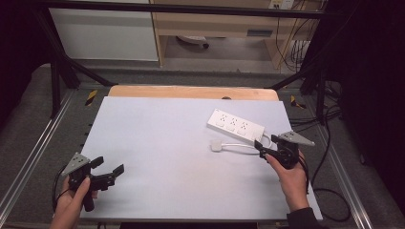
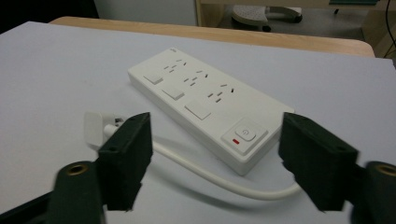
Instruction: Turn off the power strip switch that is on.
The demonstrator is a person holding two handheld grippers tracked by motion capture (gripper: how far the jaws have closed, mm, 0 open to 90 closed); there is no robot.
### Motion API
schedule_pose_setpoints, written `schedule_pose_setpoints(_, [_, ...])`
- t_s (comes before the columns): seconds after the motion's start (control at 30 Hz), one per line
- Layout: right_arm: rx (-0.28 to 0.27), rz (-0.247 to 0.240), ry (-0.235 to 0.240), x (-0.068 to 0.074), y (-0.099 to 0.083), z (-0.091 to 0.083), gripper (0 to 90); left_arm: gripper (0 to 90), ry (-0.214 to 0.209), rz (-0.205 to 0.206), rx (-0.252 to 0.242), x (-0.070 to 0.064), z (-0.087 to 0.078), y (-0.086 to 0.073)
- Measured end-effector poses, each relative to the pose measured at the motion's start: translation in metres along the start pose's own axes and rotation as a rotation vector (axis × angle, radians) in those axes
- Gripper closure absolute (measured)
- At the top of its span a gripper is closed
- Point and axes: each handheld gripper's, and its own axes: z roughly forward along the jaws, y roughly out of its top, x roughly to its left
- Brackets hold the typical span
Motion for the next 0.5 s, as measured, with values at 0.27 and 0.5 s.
schedule_pose_setpoints(0.27, [-0.02, -0.046, -0.011, 0.001, 0.012, 0.005, 53.4, 6.2, -0.004, 0.014, 0.004, 0.0, 0.0, 0.0])
schedule_pose_setpoints(0.5, [-0.042, -0.072, -0.032, -0.001, 0.021, 0.009, 64.0, 6.2, -0.004, 0.019, 0.006, -0.002, 0.001, 0.0])
